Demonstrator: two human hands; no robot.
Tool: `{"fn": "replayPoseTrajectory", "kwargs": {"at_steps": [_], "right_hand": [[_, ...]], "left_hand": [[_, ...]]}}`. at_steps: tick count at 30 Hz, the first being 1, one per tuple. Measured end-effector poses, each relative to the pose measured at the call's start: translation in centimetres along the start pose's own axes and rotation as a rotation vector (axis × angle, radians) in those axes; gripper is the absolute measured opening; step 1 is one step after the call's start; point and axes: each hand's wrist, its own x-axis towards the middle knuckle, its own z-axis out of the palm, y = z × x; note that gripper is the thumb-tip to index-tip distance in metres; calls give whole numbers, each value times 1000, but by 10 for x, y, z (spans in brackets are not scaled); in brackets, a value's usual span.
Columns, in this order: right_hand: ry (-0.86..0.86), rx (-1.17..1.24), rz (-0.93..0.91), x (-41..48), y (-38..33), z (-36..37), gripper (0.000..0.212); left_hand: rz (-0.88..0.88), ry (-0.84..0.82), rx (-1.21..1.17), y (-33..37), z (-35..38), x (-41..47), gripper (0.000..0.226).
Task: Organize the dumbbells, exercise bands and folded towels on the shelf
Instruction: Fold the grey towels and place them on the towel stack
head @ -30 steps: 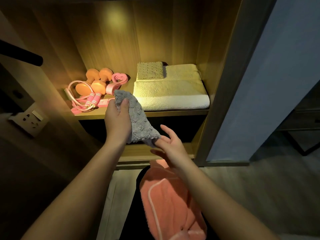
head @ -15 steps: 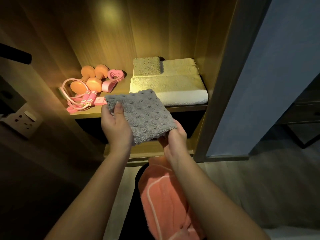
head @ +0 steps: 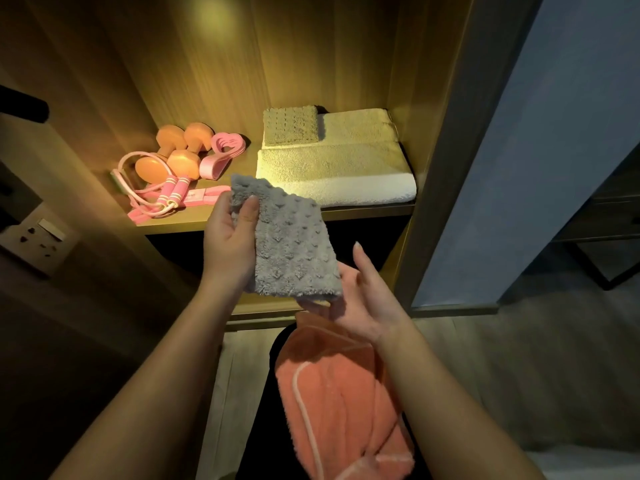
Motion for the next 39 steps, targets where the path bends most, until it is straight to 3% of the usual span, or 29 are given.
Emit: {"fn": "replayPoseTrajectory", "kwargs": {"at_steps": [3, 5, 8, 10, 12, 16, 17, 22, 24, 27, 30, 33, 36, 39], "right_hand": [[280, -144, -119, 14, -4, 16, 52], [495, -420, -275, 21, -5, 22, 34], [734, -885, -613, 22, -9, 21, 36], [787, -936, -756, 22, -13, 15, 36], [767, -928, -750, 22, -17, 13, 35], [513, -626, -222, 19, -25, 10, 47], [465, -559, -195, 19, -26, 11, 44], [675, -869, -701, 34, -18, 12, 32], [650, -899, -721, 37, -20, 10, 29], [462, -865, -605, 34, -33, 2, 4], [347, -1028, -608, 25, -50, -5, 30], [266, -1379, -771, 20, -59, -3, 28], [223, -1526, -894, 20, -63, 4, 36], [192, -1620, -911, 21, -66, 8, 34]], "left_hand": [[30, -44, 88, -5, 1, 0, 27], [51, -26, 144, -11, -1, 1, 37], [64, 48, 239, -20, 0, 3, 21], [50, 91, 266, -26, 3, 1, 18], [46, 83, 278, -33, 6, 2, 19], [75, -33, 277, -38, 7, 7, 17], [86, -65, 268, -38, 7, 8, 17], [157, 31, 309, -47, 10, 6, 28], [145, 55, 302, -50, 7, 9, 28], [205, -23, 341, -47, -6, 17, 24], [394, -137, 500, -35, -22, 29, 22], [574, -252, 695, -26, -29, 42, 35], [733, -294, 790, -21, -35, 54, 47], [896, -332, 830, -18, -37, 61, 45]]}}
